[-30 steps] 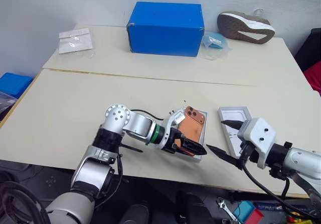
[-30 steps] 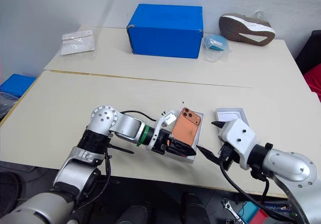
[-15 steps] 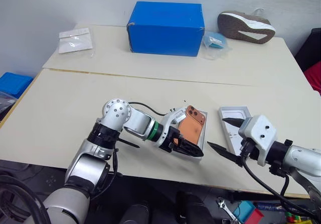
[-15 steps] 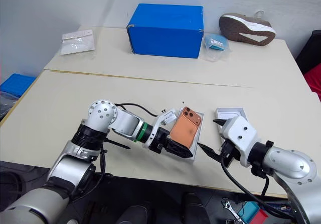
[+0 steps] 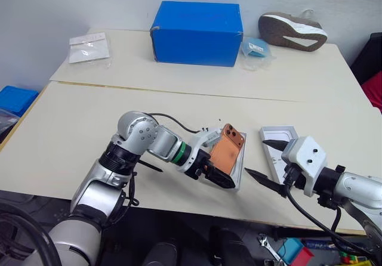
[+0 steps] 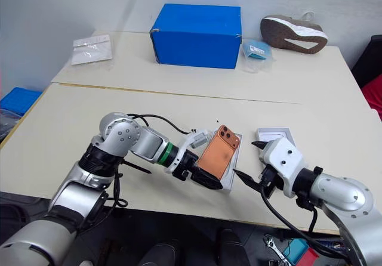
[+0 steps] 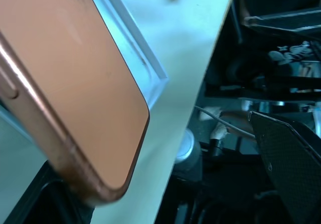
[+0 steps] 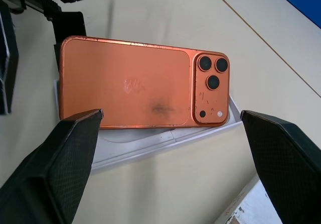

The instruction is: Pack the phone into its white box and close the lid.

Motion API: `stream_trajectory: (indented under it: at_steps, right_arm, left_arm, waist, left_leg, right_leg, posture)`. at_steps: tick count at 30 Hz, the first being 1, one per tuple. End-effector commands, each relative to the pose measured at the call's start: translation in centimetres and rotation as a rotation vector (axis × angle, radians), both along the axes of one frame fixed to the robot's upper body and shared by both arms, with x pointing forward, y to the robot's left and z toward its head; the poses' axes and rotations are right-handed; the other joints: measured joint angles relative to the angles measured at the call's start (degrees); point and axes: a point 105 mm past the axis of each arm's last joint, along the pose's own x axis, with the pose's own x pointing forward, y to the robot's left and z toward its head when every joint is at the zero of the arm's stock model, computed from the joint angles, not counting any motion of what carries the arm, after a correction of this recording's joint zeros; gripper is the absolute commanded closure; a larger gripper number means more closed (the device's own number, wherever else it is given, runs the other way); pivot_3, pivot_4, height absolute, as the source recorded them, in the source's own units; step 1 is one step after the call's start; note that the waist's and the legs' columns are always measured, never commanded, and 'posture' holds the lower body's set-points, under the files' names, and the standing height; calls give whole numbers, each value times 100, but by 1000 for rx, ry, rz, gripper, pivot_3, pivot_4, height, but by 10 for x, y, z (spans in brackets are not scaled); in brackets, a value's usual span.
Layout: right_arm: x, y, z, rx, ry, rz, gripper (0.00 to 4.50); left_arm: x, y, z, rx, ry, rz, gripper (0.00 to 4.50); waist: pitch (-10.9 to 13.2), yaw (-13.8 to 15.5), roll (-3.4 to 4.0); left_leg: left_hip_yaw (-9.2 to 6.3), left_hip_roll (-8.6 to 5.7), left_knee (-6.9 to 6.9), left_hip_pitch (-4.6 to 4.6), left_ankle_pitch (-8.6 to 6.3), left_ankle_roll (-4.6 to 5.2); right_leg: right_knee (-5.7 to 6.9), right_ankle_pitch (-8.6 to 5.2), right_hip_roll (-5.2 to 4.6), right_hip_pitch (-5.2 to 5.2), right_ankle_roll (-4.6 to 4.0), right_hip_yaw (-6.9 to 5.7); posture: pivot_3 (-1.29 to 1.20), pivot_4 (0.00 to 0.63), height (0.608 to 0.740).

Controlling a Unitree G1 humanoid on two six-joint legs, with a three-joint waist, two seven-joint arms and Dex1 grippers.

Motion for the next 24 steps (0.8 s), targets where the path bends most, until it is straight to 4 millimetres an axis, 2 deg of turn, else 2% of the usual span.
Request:
stream_trajectory:
  at_steps: [1,15,20,24]
  right_arm:
    - [-1,2,6,6,-39,10,0]
    - [-3,5,5,10,-40,20,0]
    - [-3,6,4,11,-38,21,0]
    - [-3,7,4,14,-41,23,0]
  left_arm:
    - [-1,-6,14,-73,52,-25,11]
    - [0,11,23,-63,112,-12,11]
    - [2,9,23,-56,113,-3,11]
    - [9,3,32,-117,171,32,11]
  waist:
    - [0,9,0]
    - [2,-3,-1]
    - [2,2,-1]
    - [2,9,-1]
  left_leg:
    - [-1,0,0,0,0,0]
    - [1,-3,2,-22,2,4]
    - [1,-5,2,-22,2,5]
    - [1,-6,2,-24,2,6]
  right_leg:
    - [0,0,0,1,0,0]
    - [11,0,-1,-31,0,4]
    - [10,0,-2,-32,0,4]
    - [9,0,-3,-32,0,4]
  posture:
    - [0,150,740]
    - [0,150,740]
    - [0,150,740]
    - [0,150,740]
